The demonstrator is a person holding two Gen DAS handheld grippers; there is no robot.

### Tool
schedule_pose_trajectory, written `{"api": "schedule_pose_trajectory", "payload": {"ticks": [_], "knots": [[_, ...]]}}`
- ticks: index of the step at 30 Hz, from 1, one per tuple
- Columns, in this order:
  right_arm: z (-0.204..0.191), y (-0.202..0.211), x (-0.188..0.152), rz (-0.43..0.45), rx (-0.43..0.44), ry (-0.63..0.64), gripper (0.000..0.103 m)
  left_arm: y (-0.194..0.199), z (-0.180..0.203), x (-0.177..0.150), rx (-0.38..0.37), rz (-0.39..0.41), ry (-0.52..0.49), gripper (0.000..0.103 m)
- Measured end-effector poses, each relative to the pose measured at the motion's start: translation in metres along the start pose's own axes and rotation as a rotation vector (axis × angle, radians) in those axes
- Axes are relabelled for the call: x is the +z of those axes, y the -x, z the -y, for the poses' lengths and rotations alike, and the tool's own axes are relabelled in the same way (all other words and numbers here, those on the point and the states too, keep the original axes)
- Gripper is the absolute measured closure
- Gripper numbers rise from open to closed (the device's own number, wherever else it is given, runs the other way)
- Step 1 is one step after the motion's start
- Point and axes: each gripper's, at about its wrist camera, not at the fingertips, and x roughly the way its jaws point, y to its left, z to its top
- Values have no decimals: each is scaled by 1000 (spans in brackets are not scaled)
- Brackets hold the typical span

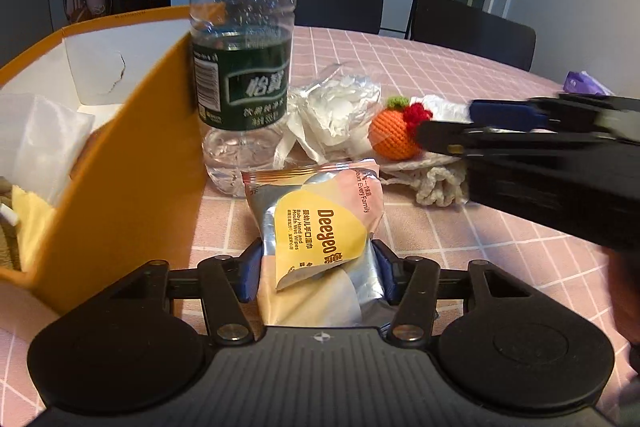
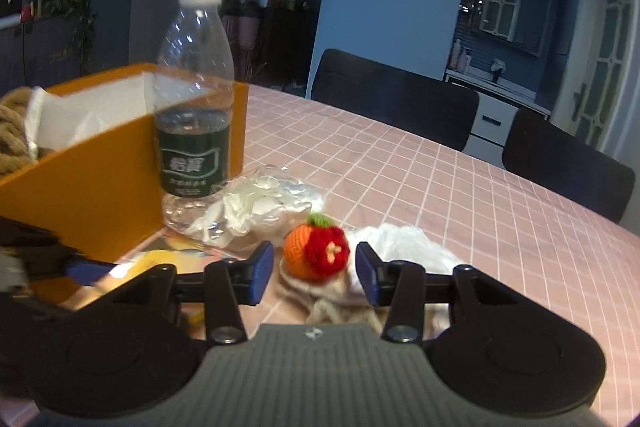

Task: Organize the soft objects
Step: 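Grasp the crocheted strawberry with the right tool while the left tool holds the snack bag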

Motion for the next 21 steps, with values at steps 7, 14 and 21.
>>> {"api": "schedule_pose_trajectory", "payload": {"ticks": [7, 14, 21], "knots": [[-1, -40, 5, -39, -6, 58, 52, 10, -3, 2, -40, 9, 6, 40], [-4, -35, -3, -52, 16, 16, 63, 11, -5, 0, -69, -9, 18, 40], [-9, 12, -11, -27, 5, -37, 63, 28, -3, -5, -73, 19, -13, 40]]}}
